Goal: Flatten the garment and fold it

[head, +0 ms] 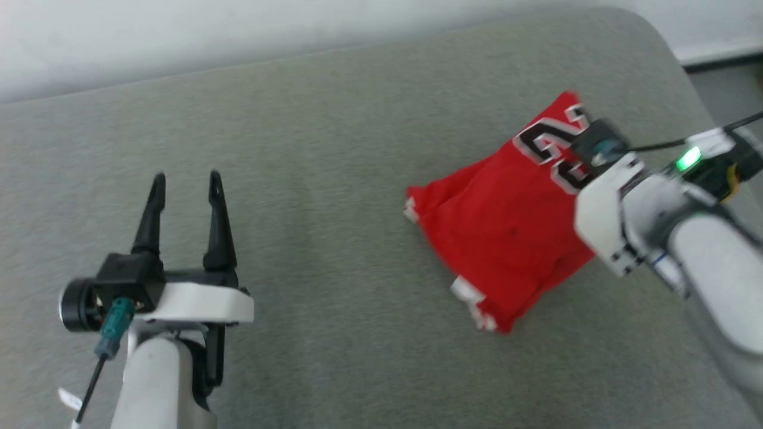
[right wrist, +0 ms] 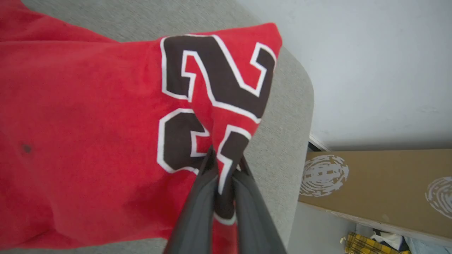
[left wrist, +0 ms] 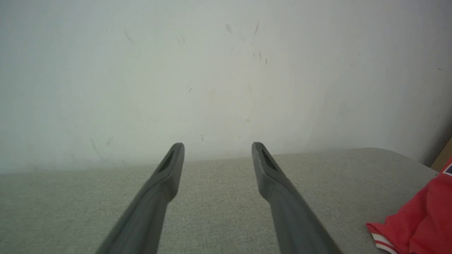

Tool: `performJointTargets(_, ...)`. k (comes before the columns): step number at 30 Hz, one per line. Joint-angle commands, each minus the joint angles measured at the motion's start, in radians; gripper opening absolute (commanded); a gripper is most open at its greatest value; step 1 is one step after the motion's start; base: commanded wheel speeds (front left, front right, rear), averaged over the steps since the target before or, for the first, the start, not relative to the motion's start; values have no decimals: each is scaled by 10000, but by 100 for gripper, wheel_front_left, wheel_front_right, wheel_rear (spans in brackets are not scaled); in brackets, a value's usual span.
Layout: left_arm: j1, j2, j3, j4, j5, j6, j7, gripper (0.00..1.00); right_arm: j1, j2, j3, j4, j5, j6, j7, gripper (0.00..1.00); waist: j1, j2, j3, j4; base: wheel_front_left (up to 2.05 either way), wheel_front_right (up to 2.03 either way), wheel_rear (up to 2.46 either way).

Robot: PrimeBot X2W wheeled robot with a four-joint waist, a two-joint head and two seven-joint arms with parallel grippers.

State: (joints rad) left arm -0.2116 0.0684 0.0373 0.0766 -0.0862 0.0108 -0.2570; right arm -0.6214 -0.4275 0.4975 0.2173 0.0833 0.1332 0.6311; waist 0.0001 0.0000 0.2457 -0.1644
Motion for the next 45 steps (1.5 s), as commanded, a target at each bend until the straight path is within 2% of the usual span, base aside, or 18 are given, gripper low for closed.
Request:
performJointTargets(1,-284,113,5,-122,155,48,-47,100,-337,-175,-67,257,28,-25,-159,0,-1,0,797,-1202,0,0,0)
performJointTargets(6,-656,307,-115,-258,390,95,-25,100,-1066,-475,-595,1405,-287,-25,-845,0,-1,0,1313,-1905,0,0,0)
performJointTargets(11,-1096,499,-190,-379,472,64,129,100,-1636,-370,-1707,2676,-690,-25,-1696,0,-1,0,1793,-2163,0,0,0)
performJointTargets(18,-1459,722,-408,-707,682,29,501,100,-2337,-310,-3057,4280,-1532,-25,-2950,0,-1,0,2384,-1932,0,0,0)
performJointTargets(25,-1398,898,-395,-971,701,77,694,100,-2746,188,-4316,5454,-2388,-25,-3677,0,-1,0,2586,-1602,0,0,0)
performJointTargets(26,-1368,901,-394,-976,689,90,693,100,-2752,270,-4486,5607,-2482,-25,-3727,15,-1,0,2548,-1562,0,0,0)
performJointTargets(27,-1334,896,-392,-956,668,101,679,100,-2748,360,-4693,5755,-2542,-25,-3766,43,-1,0,2479,-1524,0,0,0)
performJointTargets(28,-1292,888,-388,-906,637,107,649,100,-2730,433,-4853,5883,-2635,-25,-3817,95,-1,0,2367,-1488,0,0,0)
performJointTargets(29,-1240,870,-387,-846,594,110,619,100,-2698,471,-5011,5976,-2747,-25,-3892,100,-1,0,2255,-1451,0,0,0)
performJointTargets(34,-876,648,-454,-373,371,164,385,100,-2290,751,-5738,6200,-2903,-25,-4423,100,-1,0,1303,-1205,0,0,0)
performJointTargets(38,-557,391,-509,108,61,211,194,100,-1718,944,-5983,5941,-2552,-25,-5160,100,-1,0,328,-884,0,0,0)
performJointTargets(45,-48,94,-675,996,-598,50,21,100,35,1038,-6215,4228,-1042,-25,-6289,100,-1,0,-1151,-100,0,0,0)
